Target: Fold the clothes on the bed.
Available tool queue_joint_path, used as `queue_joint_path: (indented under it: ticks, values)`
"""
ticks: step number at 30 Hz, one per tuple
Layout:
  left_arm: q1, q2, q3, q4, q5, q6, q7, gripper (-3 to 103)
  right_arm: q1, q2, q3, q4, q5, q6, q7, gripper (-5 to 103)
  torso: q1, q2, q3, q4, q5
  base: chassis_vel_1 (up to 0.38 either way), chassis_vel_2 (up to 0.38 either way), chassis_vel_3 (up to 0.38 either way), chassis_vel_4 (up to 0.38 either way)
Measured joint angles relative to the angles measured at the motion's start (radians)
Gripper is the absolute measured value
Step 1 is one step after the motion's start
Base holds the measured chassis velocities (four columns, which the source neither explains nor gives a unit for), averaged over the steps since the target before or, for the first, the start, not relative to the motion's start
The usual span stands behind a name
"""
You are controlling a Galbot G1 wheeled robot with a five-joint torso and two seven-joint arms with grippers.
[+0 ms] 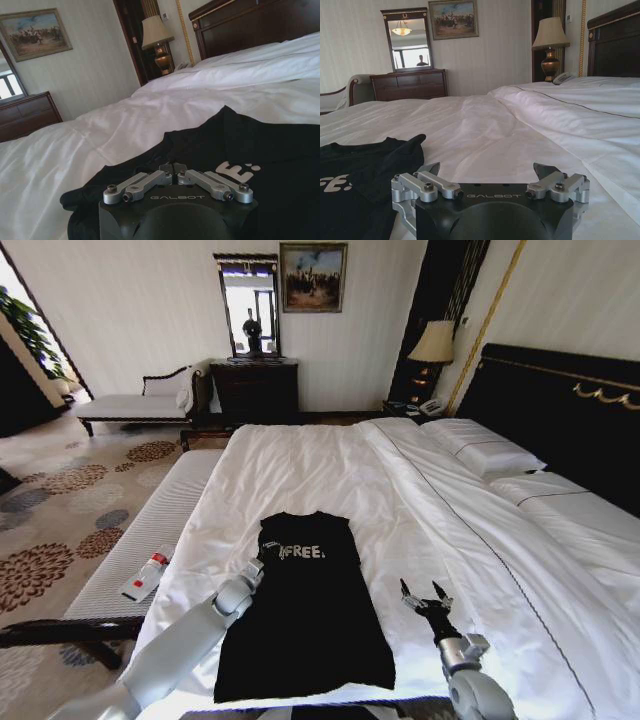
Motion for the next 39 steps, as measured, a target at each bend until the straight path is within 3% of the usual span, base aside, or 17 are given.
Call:
queue_joint_path:
  ticks: [7, 20, 30, 36, 39]
  values:
    - [0.022, 0.025, 0.013, -0.004, 0.023, -0.015, 0.016, 0, 0.002, 0.0, -0.003, 0.0, 0.0, 0.0, 0.0, 100, 0.0, 0.0, 0.0, 0.0, -0.0001, 0.0, 0.0, 0.0, 0.0]
    - [0.104, 0.131, -0.023, -0.05, 0.049, -0.048, 0.061, 0, 0.005, 0.001, -0.001, -0.001, 0.0, 0.001, 0.0, 100, 0.0, 0.0, 0.0, 0.0, -0.0001, 0.0, 0.0, 0.0, 0.0]
    - [0.129, 0.14, -0.042, -0.052, 0.091, -0.058, 0.054, -1, 0.002, 0.001, -0.003, 0.004, 0.0, 0.002, 0.0, 100, 0.0, 0.0, 0.0, -0.0002, -0.0002, 0.0, 0.0, 0.0, 0.0]
    - [0.19, 0.162, -0.129, -0.098, 0.113, -0.052, 0.033, 23, 0.004, 0.002, -0.008, 0.008, -0.001, 0.002, 0.0, 100, 0.0, 0.0, 0.0, -0.0001, -0.0002, 0.0, 0.0, 0.0, 0.0]
    - [0.215, 0.172, -0.159, -0.117, 0.123, -0.056, 0.032, 28, 0.006, 0.002, -0.013, 0.009, -0.001, 0.002, 0.0, 100, 0.0, 0.0, 0.0, 0.0, 0.0, 0.0, 0.0, 0.0, 0.0]
